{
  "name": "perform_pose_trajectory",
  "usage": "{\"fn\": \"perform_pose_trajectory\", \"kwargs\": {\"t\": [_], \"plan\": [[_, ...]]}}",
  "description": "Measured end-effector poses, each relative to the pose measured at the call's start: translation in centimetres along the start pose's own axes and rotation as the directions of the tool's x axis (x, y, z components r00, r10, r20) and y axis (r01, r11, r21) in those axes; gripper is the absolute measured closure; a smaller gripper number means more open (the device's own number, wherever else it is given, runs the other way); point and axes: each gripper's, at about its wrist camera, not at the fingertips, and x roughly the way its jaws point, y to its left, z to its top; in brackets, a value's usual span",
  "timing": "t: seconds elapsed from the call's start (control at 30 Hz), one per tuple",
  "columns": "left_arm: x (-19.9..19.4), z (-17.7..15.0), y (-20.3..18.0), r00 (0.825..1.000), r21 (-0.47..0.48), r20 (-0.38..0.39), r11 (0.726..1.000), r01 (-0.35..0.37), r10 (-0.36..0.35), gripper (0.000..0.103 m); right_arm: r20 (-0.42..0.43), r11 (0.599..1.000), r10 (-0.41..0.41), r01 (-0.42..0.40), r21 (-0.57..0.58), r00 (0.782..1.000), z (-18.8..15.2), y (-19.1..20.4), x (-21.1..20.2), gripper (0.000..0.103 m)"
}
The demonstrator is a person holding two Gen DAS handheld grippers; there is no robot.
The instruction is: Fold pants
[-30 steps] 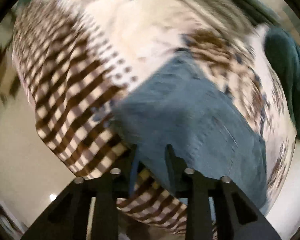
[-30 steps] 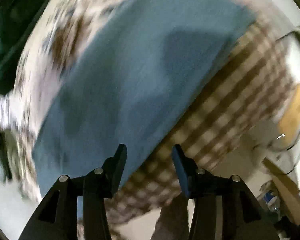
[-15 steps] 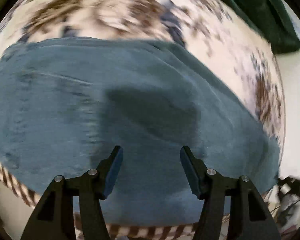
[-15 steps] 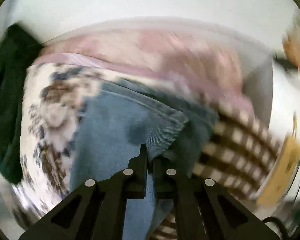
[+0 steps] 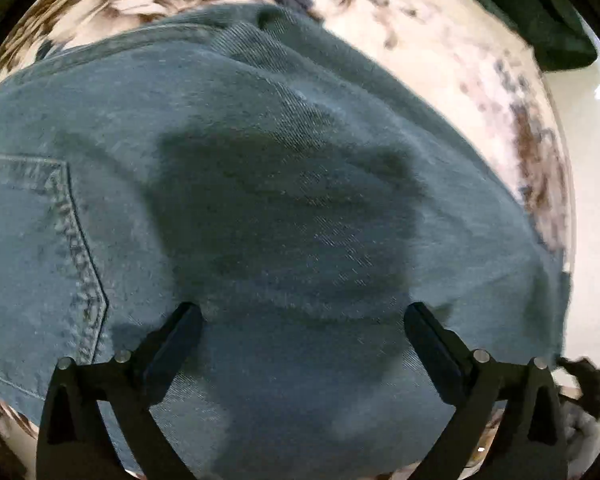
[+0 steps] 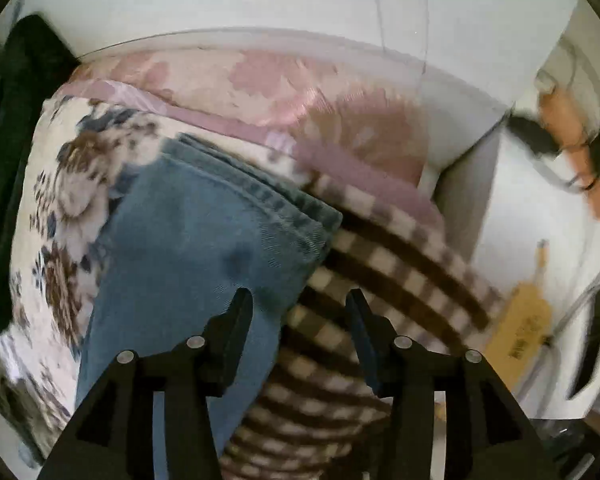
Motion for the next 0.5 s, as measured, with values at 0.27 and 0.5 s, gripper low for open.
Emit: {"fn": "perform_pose_trajectory", "kwargs": {"t": [0.27,0.5], "plan": [[1.4,0.6,-2.5,0.986,-0.011,-0.052,0.988,-0.156,0.155,0.000,-0.273,0.780,0.078,-0.229,-0.582,0.959,-6.8,20.8,0.9,0.052],[-4.4,2.3,-1.3,0.980,-0.082,0.081,0.981,-0.174,0.181,0.000,-0.299,0.372,-0.156,-0.225,-0.900,0.941,-16.5,35.0,7.6,0.052]]}}
